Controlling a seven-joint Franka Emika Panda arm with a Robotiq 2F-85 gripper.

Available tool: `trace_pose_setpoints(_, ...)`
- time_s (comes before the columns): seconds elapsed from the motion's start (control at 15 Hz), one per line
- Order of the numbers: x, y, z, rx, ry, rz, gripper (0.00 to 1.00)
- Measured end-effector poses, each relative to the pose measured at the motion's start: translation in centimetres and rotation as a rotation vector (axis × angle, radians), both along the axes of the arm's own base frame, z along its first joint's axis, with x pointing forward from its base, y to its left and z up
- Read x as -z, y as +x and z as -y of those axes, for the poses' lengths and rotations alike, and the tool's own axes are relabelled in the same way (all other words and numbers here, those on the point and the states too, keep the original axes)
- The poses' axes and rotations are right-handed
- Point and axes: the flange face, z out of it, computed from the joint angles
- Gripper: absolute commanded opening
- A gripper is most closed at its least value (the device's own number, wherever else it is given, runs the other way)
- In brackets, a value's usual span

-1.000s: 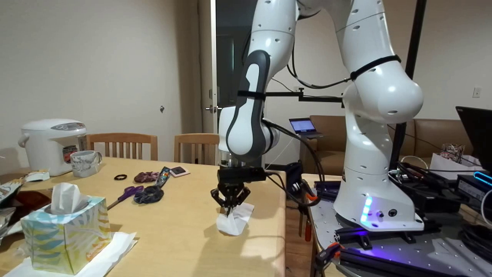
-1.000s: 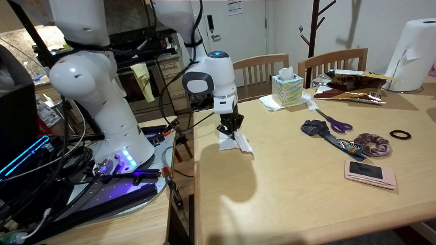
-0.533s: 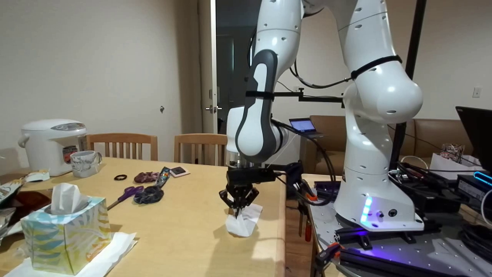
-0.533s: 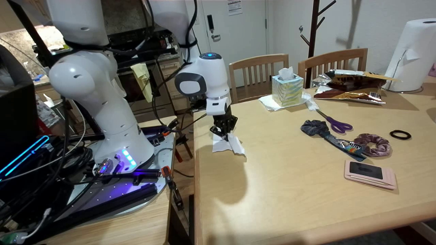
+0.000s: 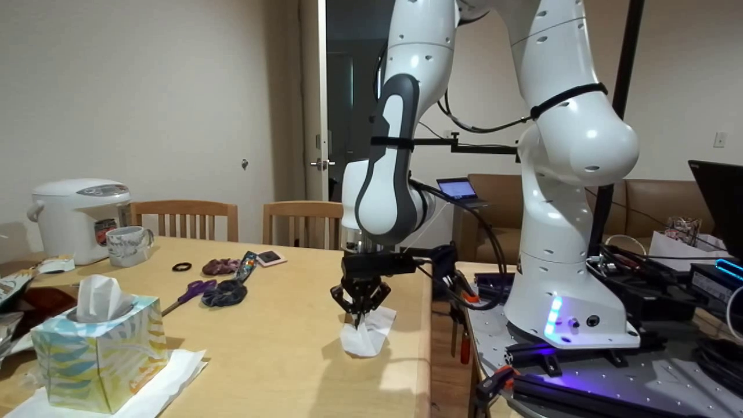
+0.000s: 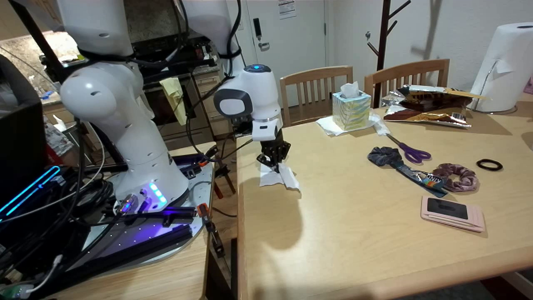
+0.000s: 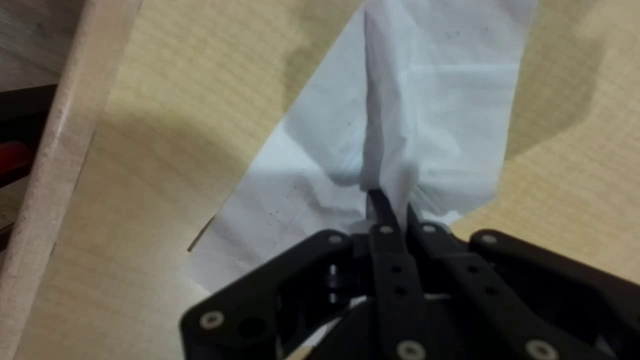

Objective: Take a tissue out of the box and use it to wipe the table

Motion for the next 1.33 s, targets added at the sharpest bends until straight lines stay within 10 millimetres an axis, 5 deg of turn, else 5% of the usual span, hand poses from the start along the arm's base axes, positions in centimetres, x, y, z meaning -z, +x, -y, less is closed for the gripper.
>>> trace_pose_setpoints(0.67, -0.1, -0.1, -0.1, 0.049, -0.006, 0.003, 0.96)
trace_pose_setpoints(1.33, -1.9, 0.5, -1.2, 0.043, -0.061, 0.051, 1.0)
